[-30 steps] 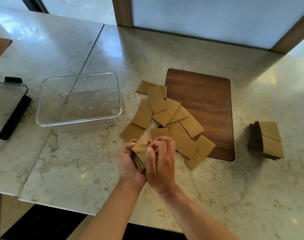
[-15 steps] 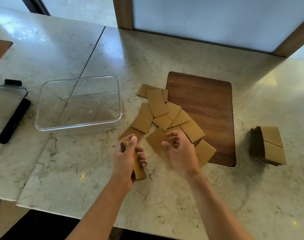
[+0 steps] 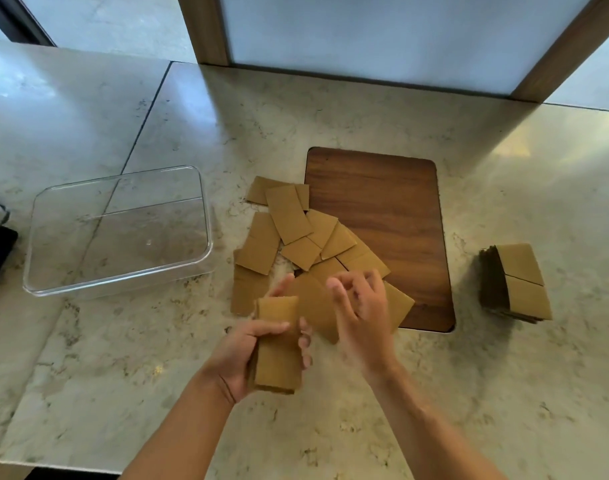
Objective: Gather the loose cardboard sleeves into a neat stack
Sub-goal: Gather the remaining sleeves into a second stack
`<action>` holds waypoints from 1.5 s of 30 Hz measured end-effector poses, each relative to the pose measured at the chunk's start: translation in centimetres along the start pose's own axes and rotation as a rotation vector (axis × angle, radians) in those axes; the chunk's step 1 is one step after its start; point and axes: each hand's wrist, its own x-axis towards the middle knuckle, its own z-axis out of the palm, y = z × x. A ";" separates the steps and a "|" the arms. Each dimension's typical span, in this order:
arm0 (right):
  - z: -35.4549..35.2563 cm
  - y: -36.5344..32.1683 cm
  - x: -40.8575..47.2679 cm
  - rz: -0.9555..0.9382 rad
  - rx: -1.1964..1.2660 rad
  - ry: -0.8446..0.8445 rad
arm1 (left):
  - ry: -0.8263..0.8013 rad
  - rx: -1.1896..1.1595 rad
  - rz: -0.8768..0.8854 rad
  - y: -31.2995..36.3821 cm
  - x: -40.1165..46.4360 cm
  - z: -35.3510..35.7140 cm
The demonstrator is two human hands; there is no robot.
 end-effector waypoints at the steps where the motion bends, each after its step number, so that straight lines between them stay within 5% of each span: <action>1: 0.0 0.4 -0.2 0.043 -0.228 -0.049 | 0.051 -0.043 0.061 0.1 0.0 -0.2; 4: 0.5 1.5 -1.2 0.032 -0.660 -0.231 | 0.227 -0.121 0.217 0.4 -0.2 -0.2; 10: -0.6 1.0 -0.4 0.319 0.071 -0.080 | 0.455 0.009 0.321 0.2 -0.2 0.8; 13: -2.0 0.8 -0.1 0.230 0.377 -0.391 | 0.437 0.121 0.239 0.4 0.0 1.4; 16: -3.5 0.3 0.3 0.155 0.261 -0.779 | 0.360 0.335 0.050 0.9 0.1 1.7; 18: -3.8 0.0 0.8 0.139 0.113 -0.839 | 0.271 0.468 -0.043 1.1 0.0 2.0; 21: -4.0 0.0 0.8 0.178 0.066 -0.643 | 0.238 0.503 0.003 0.8 0.1 1.8; 23: -4.1 0.3 0.6 0.349 0.278 -0.434 | 0.308 0.437 0.137 0.2 0.3 1.8; 26: -3.8 0.4 -0.2 0.521 0.550 -0.332 | 0.373 0.358 0.197 -1.2 0.7 1.8; 32: -1.8 0.4 -1.7 0.192 0.000 -0.343 | 0.301 0.284 0.019 -2.6 1.1 2.0; 36: -3.1 2.2 -1.6 0.341 -0.267 0.163 | 0.279 -0.064 0.141 -3.3 1.8 2.1; 41: -5.0 4.6 -0.9 0.506 -0.572 0.029 | 0.249 -0.073 0.129 -2.4 2.0 2.5; 45: -8.1 5.5 -0.2 0.494 -0.152 0.046 | 0.246 -0.016 0.055 -2.3 2.5 2.9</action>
